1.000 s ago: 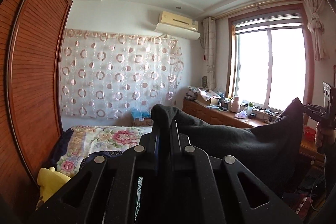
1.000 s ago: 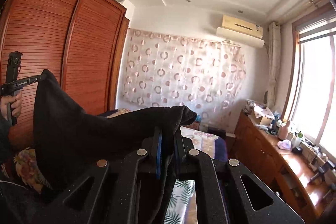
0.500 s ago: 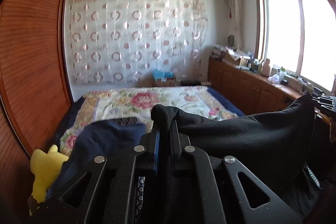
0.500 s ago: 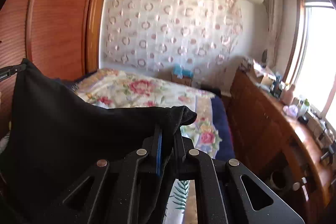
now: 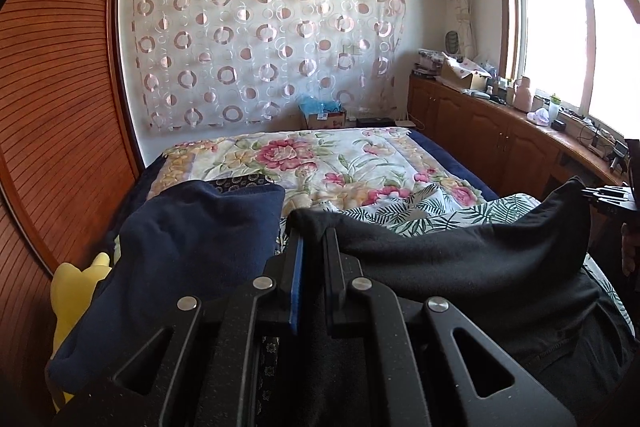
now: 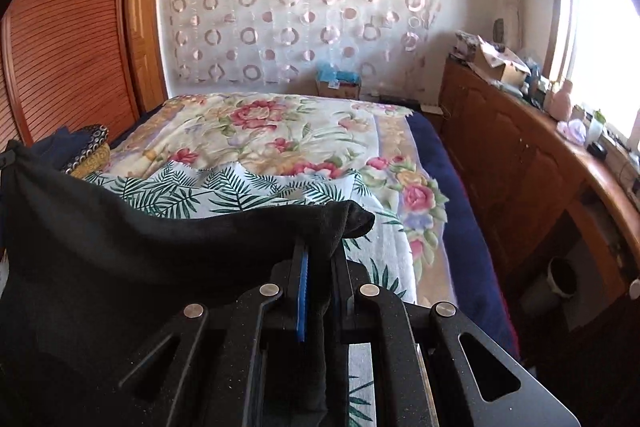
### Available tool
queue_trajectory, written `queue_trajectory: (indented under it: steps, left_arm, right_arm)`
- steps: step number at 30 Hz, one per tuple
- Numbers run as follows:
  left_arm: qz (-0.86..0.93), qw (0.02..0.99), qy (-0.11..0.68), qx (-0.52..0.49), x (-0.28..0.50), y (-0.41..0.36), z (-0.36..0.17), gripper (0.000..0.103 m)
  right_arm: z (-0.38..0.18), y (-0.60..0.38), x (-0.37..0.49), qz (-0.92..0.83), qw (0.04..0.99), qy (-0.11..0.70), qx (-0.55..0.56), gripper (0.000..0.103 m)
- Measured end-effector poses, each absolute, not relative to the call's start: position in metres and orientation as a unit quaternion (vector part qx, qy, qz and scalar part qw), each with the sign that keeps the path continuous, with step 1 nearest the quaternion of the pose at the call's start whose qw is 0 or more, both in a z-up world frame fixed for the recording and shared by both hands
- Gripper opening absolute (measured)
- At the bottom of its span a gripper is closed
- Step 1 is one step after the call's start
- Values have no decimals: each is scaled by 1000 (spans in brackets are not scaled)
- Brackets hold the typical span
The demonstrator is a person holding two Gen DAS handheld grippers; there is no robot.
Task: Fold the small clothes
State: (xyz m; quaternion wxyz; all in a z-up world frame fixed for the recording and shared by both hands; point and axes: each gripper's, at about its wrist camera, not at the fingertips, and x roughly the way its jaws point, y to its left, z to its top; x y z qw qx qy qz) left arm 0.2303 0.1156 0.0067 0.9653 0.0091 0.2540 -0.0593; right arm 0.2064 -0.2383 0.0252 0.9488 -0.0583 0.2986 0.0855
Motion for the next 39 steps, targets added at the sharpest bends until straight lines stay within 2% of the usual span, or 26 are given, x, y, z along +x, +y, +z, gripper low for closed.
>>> queue_trajectory:
  steps: [4, 6, 7, 8, 9, 10, 11, 13, 28, 39]
  left_arm:
    - [-53, 965, 257, 17, 232, 115, 10, 10]
    - [-62, 964, 258, 11, 225, 118, 12, 24]
    - [-67, 965, 254, 12, 219, 118, 13, 36]
    - [-70, 966, 249, 13, 213, 118, 14, 43]
    - [-75, 966, 248, 15, 206, 118, 14, 45]
    - [-78, 965, 251, 16, 202, 119, 13, 55]
    - [-82, 963, 255, 15, 197, 119, 10, 68]
    - [-95, 960, 262, 8, 183, 120, 2, 80]
    - [-109, 909, 400, 35, 152, 105, -90, 79]
    - [-113, 900, 417, 65, 152, 88, -109, 81]
  right_arm:
    - [23, -234, 204, 74, 949, 298, -67, 9]
    - [23, -233, 202, 76, 949, 300, -64, 17]
    - [21, -233, 203, 74, 949, 299, -66, 23]
    - [21, -233, 200, 72, 950, 297, -69, 28]
    - [20, -233, 198, 72, 950, 294, -72, 40]
    - [21, -233, 194, 74, 950, 293, -75, 50]
    - [20, -234, 191, 78, 950, 294, -75, 51]
    - [15, -241, 183, 87, 948, 295, -75, 53]
    - [-32, -276, 94, 138, 916, 374, -42, 55]
    - [-34, -274, 108, 133, 910, 392, -31, 55]
